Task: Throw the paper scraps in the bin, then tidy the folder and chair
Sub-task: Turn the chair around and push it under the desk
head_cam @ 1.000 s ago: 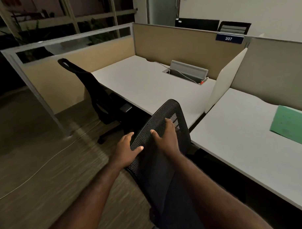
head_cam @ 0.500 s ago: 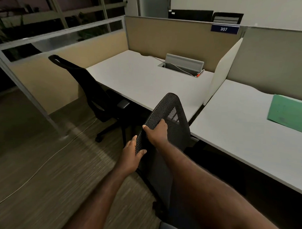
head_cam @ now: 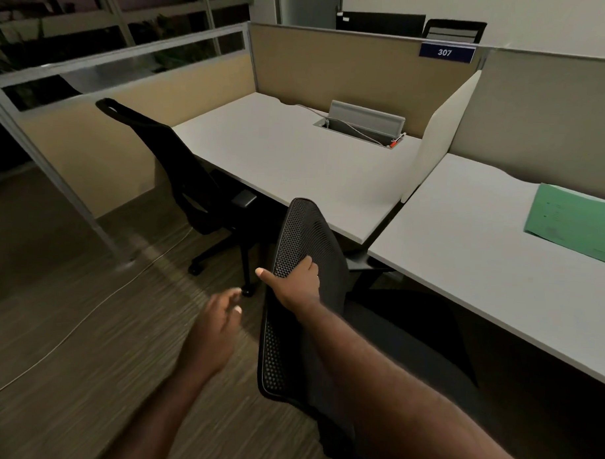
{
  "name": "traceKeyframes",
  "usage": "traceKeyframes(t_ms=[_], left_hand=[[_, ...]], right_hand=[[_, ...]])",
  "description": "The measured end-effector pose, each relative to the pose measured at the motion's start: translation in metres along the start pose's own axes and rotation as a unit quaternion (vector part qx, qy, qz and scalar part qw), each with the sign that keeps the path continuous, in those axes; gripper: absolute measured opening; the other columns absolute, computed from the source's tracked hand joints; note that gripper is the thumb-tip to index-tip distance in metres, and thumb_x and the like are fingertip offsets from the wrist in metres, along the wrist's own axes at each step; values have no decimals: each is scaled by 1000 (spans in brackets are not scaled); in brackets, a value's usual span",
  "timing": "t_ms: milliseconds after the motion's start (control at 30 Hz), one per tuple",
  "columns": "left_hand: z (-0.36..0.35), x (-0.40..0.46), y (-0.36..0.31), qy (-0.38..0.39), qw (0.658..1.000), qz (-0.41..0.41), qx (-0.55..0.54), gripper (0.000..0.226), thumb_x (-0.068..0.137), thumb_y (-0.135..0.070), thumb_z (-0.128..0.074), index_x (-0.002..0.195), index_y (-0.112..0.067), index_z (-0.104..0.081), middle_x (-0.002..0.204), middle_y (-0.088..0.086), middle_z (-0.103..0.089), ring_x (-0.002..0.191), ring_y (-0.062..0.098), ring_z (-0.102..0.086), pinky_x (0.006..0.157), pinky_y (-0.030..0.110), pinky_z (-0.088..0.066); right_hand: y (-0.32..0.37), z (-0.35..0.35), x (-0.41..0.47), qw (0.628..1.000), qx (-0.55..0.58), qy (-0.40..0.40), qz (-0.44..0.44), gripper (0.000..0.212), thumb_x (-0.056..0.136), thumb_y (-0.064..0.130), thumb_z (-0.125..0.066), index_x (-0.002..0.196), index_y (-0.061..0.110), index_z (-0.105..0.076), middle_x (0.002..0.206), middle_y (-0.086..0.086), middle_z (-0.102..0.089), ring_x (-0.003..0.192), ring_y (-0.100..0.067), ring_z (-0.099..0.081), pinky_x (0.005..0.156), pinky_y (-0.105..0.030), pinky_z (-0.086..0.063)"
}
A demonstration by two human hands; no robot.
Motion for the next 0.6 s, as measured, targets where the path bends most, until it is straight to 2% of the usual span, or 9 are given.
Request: traceKeyframes(t_ms=[67, 133, 200, 300, 467, 600], left_hand=[[18, 21, -9, -32, 998, -30, 47, 36, 97, -18, -45, 132, -19, -50, 130, 1, -52, 104, 9, -52, 80, 27, -41], [24, 42, -29, -35, 993, -87, 69, 36, 95, -17, -49, 130, -18, -53, 130, 4, -52, 104, 17, -55, 85, 33, -45], [15, 57, -53, -11, 980, -160, 115, 37, 93, -21, -53, 130, -19, -53, 131, 4, -53, 113, 23, -52, 95, 41, -44], [-11, 68, -80, 34, 953, -240, 180, 41, 93, -34, -53, 133, -26, -49, 138, -1, -51, 126, 22, -43, 102, 45, -39], [-61, 68, -88, 128, 921, -277, 242, 49, 92, -51, -47, 138, -36, -42, 150, -8, -38, 142, 17, -24, 113, 47, -21], [-88, 46, -77, 197, 898, -294, 260, 47, 92, -56, -43, 135, -36, -47, 151, -10, -37, 145, 14, -16, 117, 43, -5]], right_hand=[[-9, -7, -16, 1000, -12, 11, 4, 113, 74, 58, -71, 149, 4, -6, 157, -18, -15, 142, -36, -20, 115, -50, -26], [-17, -11, -30, 1000, -19, 23, 9, 110, 76, 53, -71, 150, 5, -4, 158, -17, -13, 144, -35, -17, 116, -49, -23], [-24, -13, -43, 999, -23, 40, 18, 108, 78, 51, -70, 150, 6, -3, 159, -16, -11, 145, -34, -15, 117, -49, -22], [-32, -13, -62, 997, -31, 62, 37, 106, 78, 50, -69, 150, 6, -4, 158, -15, -12, 145, -33, -15, 117, -48, -22], [-44, -6, -92, 993, -51, 82, 73, 103, 76, 48, -68, 149, 6, -9, 156, -13, -19, 143, -30, -21, 117, -43, -24], [-59, -1, -113, 987, -68, 112, 89, 102, 75, 49, -68, 149, 9, -10, 157, -10, -19, 142, -26, -22, 115, -40, -26]])
Point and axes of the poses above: each hand's wrist, its own x-axis towards the middle knuckle, its own z-axis out of the back of the hand, y = z × x, the point moved 10 cm from there along x, towards the middle knuckle
